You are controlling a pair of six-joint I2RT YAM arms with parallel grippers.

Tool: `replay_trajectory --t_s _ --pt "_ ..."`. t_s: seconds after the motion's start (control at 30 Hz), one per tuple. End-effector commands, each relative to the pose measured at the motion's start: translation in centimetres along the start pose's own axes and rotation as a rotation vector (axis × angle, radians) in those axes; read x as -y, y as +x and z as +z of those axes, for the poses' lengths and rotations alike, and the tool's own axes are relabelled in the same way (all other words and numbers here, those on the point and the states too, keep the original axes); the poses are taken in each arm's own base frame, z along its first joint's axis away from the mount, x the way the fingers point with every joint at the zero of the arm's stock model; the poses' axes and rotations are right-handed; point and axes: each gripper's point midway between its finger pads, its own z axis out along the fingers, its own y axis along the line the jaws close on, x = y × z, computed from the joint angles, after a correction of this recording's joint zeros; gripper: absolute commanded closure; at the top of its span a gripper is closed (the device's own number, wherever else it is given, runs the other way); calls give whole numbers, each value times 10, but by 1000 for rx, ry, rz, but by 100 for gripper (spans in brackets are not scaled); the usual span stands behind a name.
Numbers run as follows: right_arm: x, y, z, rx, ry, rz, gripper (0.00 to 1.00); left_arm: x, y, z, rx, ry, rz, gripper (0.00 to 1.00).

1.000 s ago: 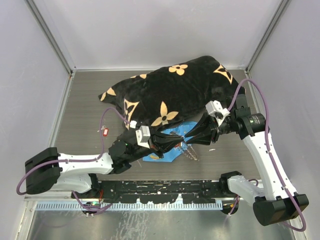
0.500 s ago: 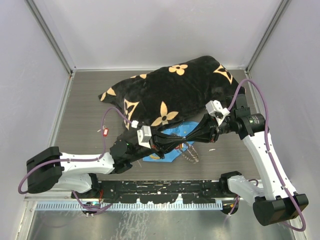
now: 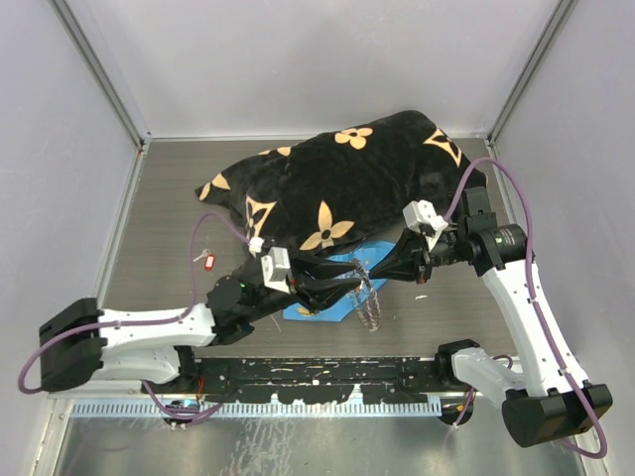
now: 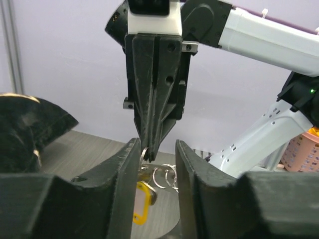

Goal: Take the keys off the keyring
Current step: Remove the key from the keyring.

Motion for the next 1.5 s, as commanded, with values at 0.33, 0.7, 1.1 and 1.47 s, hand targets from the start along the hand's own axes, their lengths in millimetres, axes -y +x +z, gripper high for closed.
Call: replay_trajectory --t_s 0.33,0.7,1.1,1.47 --pt "8 35 -22 -518 47 -262 99 2 13 -39 -359 37 207 53" --pt "8 48 -19 -563 7 -247 99 -4 22 -2 -287 55 257 61" --pt "3 54 -13 -538 -24 -240 99 -9 27 9 -257 38 262 67" --pt "2 52 -12 -525 -27 -244 99 -3 37 15 -274 79 219 68"
